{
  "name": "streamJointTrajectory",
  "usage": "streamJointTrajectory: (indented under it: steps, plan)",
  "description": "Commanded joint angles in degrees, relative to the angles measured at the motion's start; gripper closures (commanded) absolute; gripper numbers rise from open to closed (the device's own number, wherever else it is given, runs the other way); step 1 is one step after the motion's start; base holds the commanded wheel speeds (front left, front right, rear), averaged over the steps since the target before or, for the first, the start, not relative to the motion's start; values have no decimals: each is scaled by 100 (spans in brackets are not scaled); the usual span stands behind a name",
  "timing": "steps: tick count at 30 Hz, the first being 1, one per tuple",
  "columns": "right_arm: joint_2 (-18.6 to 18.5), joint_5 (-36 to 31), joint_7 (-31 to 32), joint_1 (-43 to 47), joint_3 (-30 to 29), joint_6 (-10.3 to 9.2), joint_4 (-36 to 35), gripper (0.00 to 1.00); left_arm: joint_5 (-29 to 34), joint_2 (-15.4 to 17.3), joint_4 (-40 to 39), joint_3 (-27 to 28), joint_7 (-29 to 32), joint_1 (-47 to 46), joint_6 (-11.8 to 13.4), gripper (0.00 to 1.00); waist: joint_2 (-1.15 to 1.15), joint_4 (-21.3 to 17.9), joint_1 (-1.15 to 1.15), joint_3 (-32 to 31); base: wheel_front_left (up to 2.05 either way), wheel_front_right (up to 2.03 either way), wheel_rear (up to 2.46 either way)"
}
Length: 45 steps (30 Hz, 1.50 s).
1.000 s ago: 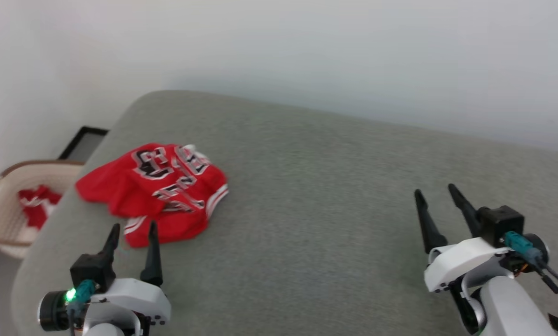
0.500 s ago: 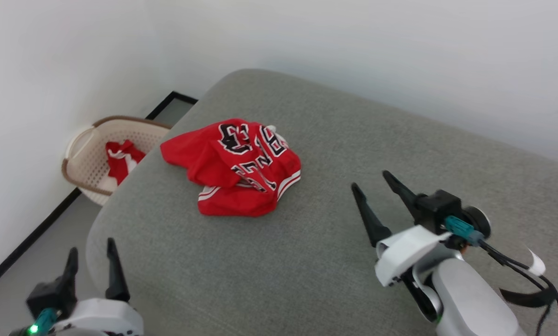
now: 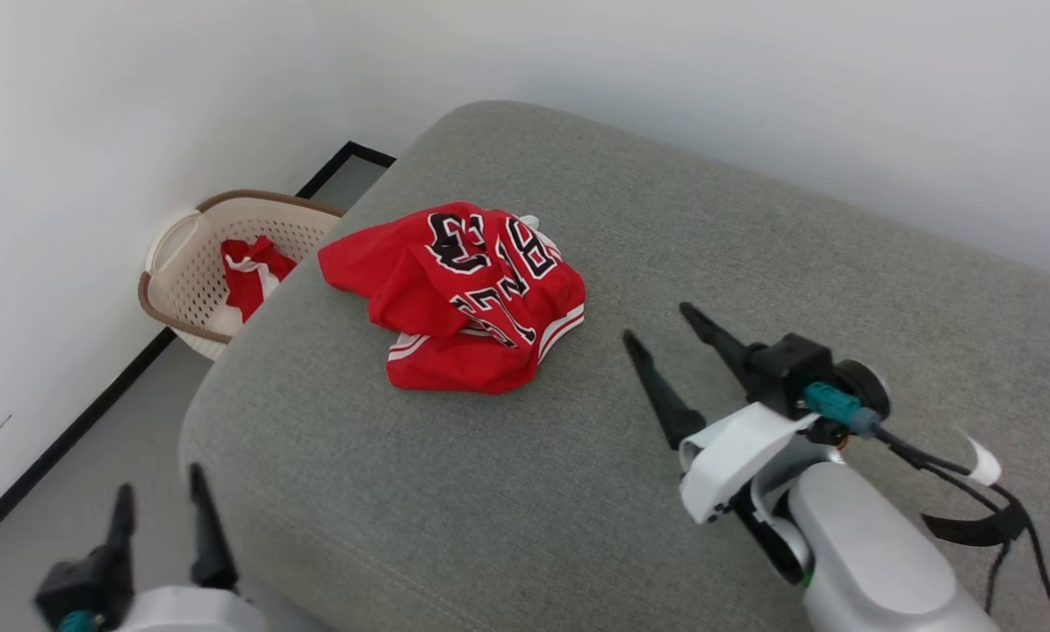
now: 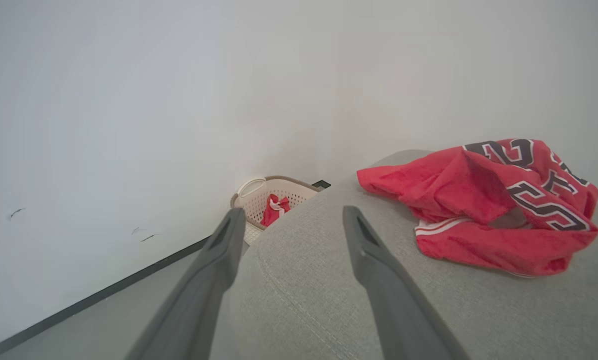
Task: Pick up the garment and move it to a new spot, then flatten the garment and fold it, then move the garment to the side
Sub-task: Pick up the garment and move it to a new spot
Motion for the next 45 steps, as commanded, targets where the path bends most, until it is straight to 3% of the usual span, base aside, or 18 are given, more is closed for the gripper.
streamJointTrajectory:
  steps: [1,7,10,19,24,29,33,38,45]
  plan:
    - [-58,27,-5,74,-134,-8,-41,0,77,-20,30,-127,-2,-118,-126,0,0,-23,0,1,0,0,0]
    - [-179,-55,-5,325,-690,-8,-196,0,264,245,344,-696,-3,-879,-463,0,0,-67,0,122,0,0,0]
    - [-267,-189,-4,525,-1083,-8,-330,0,179,400,729,-1181,162,-1689,-599,0,0,-89,0,244,0,0,0]
    - [-249,-533,-4,345,-1452,-8,-613,0,-1203,1448,2310,-2641,1172,-3945,-629,0,0,-1019,0,946,0,0,0]
    - [-213,-623,-5,244,-1520,-8,-689,0,-2304,1845,3103,-3552,2577,-4648,-633,0,0,-1430,0,1132,0,0,0]
    - [-144,-649,-4,209,-1545,-8,-738,0,-3754,2337,3172,-4120,4384,-4915,-632,0,0,-1793,0,1225,0,0,0]
    - [-127,-675,-4,94,-1533,-8,-783,0,-4430,2734,3074,-4329,5134,-4990,-632,0,0,-2066,0,1399,0,0,0]
    - [-136,-728,-4,-65,-1519,-8,-846,0,-4809,2978,3091,-4544,5287,-5033,-633,0,0,-2373,0,1769,0,0,0]
    - [-171,-791,-4,-288,-1527,-8,-945,0,-4977,2948,3491,-4821,5120,-5180,-633,0,0,-2629,0,2203,0,0,0]
